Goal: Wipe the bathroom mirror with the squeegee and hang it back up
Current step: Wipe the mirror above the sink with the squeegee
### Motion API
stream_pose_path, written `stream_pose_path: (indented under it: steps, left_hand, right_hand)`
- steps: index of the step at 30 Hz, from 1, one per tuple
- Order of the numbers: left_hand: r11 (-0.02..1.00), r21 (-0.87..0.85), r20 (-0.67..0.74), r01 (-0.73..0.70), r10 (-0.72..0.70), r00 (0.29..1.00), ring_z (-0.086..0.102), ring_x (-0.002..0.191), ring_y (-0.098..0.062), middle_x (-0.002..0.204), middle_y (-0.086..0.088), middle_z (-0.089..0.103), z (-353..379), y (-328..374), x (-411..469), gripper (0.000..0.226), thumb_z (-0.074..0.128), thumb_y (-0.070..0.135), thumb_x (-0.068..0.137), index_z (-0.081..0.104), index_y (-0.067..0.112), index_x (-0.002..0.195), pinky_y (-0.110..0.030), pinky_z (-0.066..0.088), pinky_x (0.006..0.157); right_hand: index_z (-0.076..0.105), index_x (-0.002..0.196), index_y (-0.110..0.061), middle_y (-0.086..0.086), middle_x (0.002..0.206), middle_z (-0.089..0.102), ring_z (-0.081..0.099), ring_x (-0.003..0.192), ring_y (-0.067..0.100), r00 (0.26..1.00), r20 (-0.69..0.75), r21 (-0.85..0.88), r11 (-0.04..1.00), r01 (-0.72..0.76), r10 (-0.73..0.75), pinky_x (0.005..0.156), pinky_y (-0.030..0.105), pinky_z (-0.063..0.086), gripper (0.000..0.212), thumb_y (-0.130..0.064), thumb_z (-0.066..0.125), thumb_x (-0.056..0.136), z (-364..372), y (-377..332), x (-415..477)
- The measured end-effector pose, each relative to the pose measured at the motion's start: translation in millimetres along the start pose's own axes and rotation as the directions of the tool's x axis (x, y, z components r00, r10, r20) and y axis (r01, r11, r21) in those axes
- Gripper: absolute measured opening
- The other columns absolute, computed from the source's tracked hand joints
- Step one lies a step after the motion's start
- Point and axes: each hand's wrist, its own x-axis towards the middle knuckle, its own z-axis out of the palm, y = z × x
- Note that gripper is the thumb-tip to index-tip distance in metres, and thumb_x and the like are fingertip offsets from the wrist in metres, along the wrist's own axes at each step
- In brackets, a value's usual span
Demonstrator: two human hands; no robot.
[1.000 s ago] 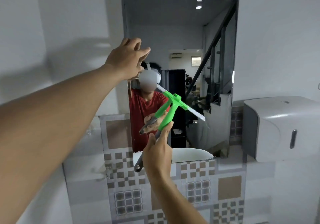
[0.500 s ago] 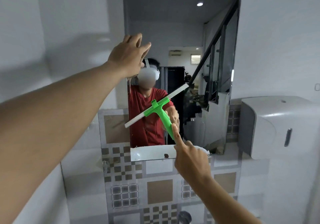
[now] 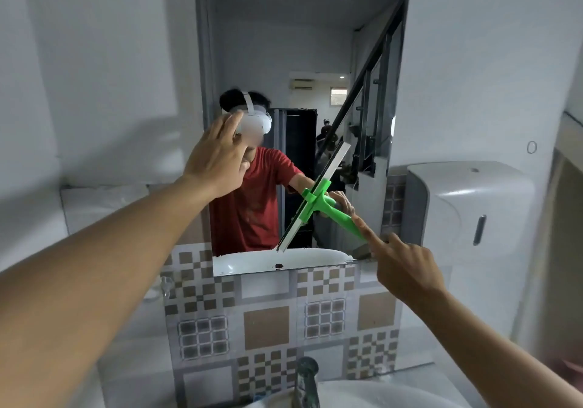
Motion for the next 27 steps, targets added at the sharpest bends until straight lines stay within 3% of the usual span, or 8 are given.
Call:
stream_pose_path:
  steps: [4, 9, 13, 15, 23, 27]
  left_hand:
    - [1.000, 0.008, 0.002, 0.008, -0.008, 1.000, 0.028, 0.142, -0.037, 0.159, -0.016, 0.027, 0.6, -0.1, 2.3, 0.064, 0.071, 0.031, 0.083, 0.057, 0.002, 0.138, -0.052, 0.039, 0.115]
    - [1.000, 0.006, 0.001, 0.002, -0.002, 1.000, 0.028, 0.142, -0.038, 0.158, -0.017, 0.028, 1.1, -1.5, 1.8, 0.064, 0.071, 0.032, 0.083, 0.058, 0.000, 0.136, -0.054, 0.039, 0.114]
    - [1.000, 0.021, 0.002, -0.014, 0.014, 1.000, 0.028, 0.141, -0.039, 0.158, -0.017, 0.028, -0.7, -4.1, 2.6, 0.058, 0.069, 0.033, 0.085, 0.063, -0.001, 0.132, -0.055, 0.039, 0.113]
    - [0.999, 0.025, 0.009, -0.022, 0.022, 1.000, 0.028, 0.141, -0.038, 0.158, -0.016, 0.029, -2.2, -6.2, 3.3, 0.055, 0.068, 0.033, 0.086, 0.065, -0.001, 0.129, -0.054, 0.041, 0.111]
    - [0.999, 0.033, -0.022, -0.008, 0.009, 1.000, 0.032, 0.137, -0.039, 0.155, -0.015, 0.029, -7.7, -13.7, -1.8, 0.053, 0.073, 0.035, 0.084, 0.068, 0.001, 0.125, -0.056, 0.043, 0.107]
    - [1.000, 0.016, 0.010, -0.013, 0.013, 1.000, 0.030, 0.138, -0.040, 0.157, -0.016, 0.027, -3.7, -9.4, -9.7, 0.059, 0.072, 0.038, 0.084, 0.066, -0.001, 0.128, -0.056, 0.041, 0.108]
  right_hand:
    - [-0.021, 0.153, -0.046, 0.002, 0.079, 0.057, 0.055, 0.053, 0.018, 0.992, 0.024, 0.089, 0.988, -0.126, 0.124, 0.052, 0.034, 0.054, 0.093, -0.014, 0.047, 0.097, 8.9, 7.3, -13.9]
    - [-0.021, 0.153, -0.042, 0.005, 0.076, 0.061, 0.053, 0.050, 0.016, 0.962, 0.126, 0.244, 0.933, -0.265, 0.241, 0.053, 0.036, 0.059, 0.094, -0.015, 0.050, 0.099, 27.5, -15.2, -31.4]
    - [-0.011, 0.159, -0.033, 0.011, 0.098, 0.072, 0.042, 0.047, 0.005, 0.934, 0.175, 0.399, 0.845, -0.356, 0.311, 0.044, 0.022, 0.040, 0.087, -0.015, 0.052, 0.102, 37.2, -47.2, -41.5]
    - [-0.010, 0.160, -0.032, 0.011, 0.102, 0.074, 0.044, 0.048, 0.006, 0.909, 0.223, 0.446, 0.793, -0.415, 0.351, 0.043, 0.021, 0.035, 0.087, -0.013, 0.051, 0.102, 46.2, -59.6, -50.7]
    - [-0.012, 0.159, -0.034, 0.004, 0.078, 0.057, 0.054, 0.056, 0.016, 0.827, 0.385, 0.602, 0.567, -0.562, 0.410, 0.044, 0.026, 0.041, 0.078, -0.018, 0.043, 0.106, 55.2, -97.4, -68.3]
    - [-0.014, 0.157, -0.039, 0.007, 0.079, 0.059, 0.063, 0.064, 0.026, 0.795, 0.438, 0.689, 0.412, -0.596, 0.420, 0.059, 0.046, 0.060, 0.080, -0.014, 0.041, 0.105, 51.1, -126.0, -62.5]
